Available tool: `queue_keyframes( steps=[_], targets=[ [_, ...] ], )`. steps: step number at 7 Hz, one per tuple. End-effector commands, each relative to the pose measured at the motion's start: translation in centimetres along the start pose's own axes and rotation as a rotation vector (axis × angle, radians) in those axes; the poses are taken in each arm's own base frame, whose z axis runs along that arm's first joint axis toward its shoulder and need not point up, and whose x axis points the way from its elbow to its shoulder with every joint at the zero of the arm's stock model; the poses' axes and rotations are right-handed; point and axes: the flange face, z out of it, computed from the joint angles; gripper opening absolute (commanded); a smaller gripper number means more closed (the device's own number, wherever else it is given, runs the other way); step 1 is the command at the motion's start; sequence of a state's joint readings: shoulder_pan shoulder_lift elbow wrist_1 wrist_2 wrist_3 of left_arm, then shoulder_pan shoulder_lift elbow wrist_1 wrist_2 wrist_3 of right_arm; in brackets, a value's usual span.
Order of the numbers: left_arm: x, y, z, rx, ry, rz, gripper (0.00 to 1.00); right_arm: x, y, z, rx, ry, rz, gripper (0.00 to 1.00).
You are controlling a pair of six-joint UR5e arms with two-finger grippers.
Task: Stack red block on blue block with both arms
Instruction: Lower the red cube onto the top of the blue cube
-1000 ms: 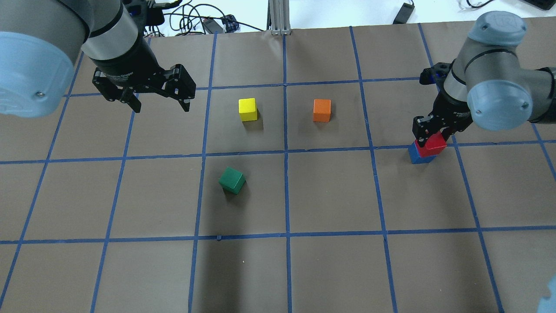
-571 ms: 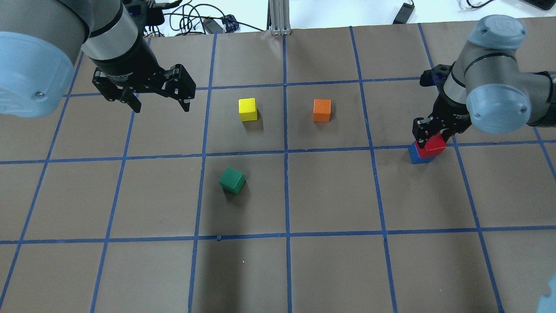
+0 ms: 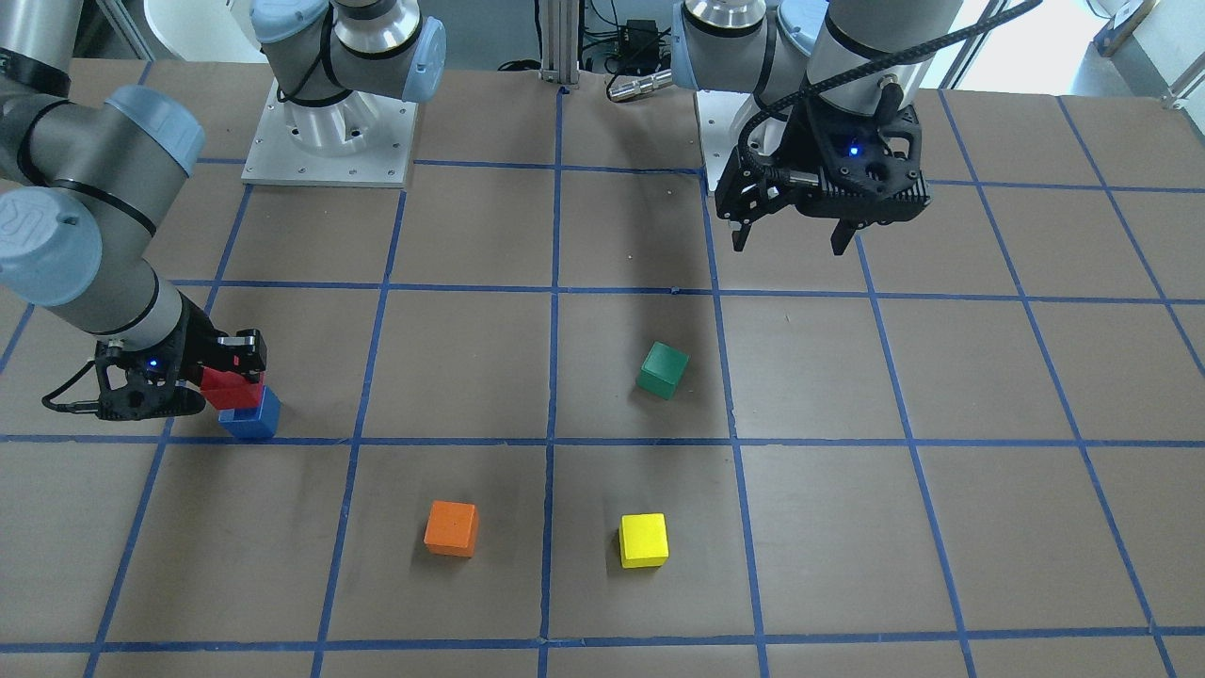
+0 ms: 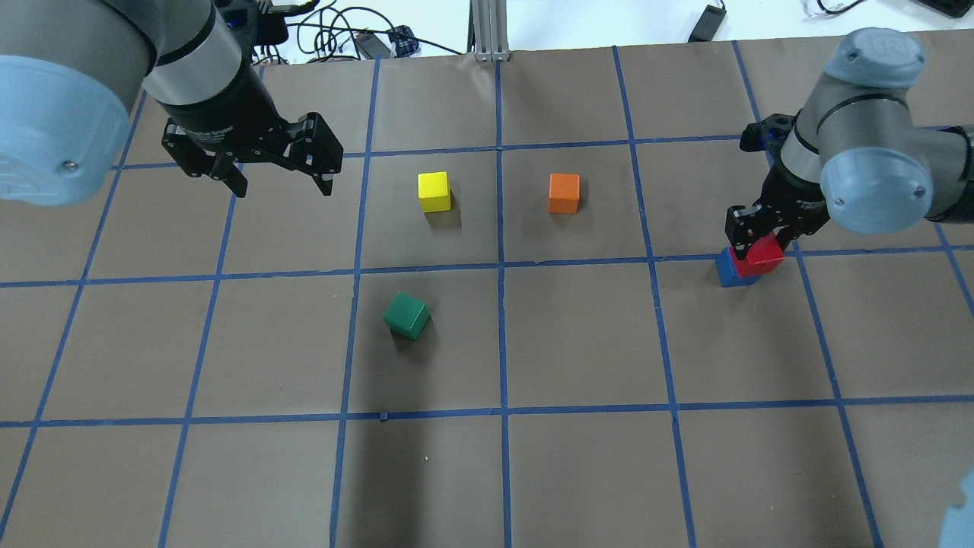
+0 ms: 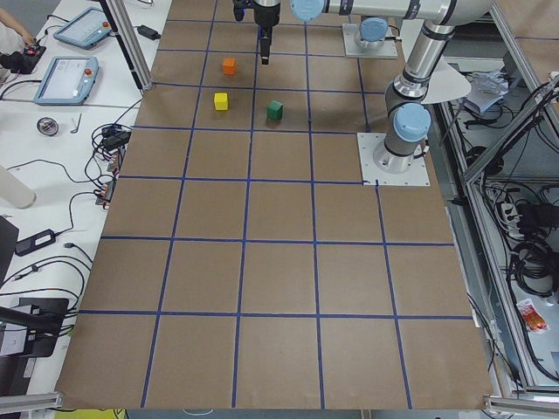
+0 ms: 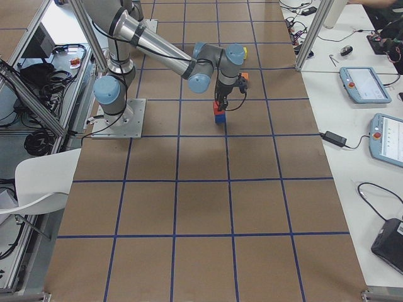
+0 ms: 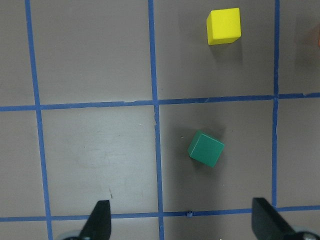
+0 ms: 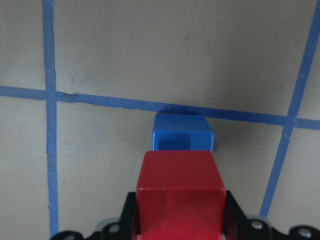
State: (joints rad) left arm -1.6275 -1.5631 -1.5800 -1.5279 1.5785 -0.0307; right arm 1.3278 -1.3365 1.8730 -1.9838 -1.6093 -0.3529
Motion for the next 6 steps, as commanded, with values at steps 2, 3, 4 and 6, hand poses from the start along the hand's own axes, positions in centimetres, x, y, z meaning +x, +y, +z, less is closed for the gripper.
queue_keyframes(
  steps=[2,3,4,6],
  targets=[
    [0.00,0.00,0.00,0.000,0.000,0.000,1.00,0.15,-0.35,0.21,0.007,0.001,0.004,0.00],
    [0.00,0.00,0.00,0.000,0.000,0.000,1.00,0.19,-0.44,0.15,0.018,0.005,0.005,0.00],
    [0.00,0.00,0.00,0.000,0.000,0.000,1.00,0.19,-0.52,0.38,0.015,0.002,0.005,0.00],
    [0.00,0.00,0.00,0.000,0.000,0.000,1.00,0.26,-0.73,0.77,0.013,0.001,0.006,0.00]
  ],
)
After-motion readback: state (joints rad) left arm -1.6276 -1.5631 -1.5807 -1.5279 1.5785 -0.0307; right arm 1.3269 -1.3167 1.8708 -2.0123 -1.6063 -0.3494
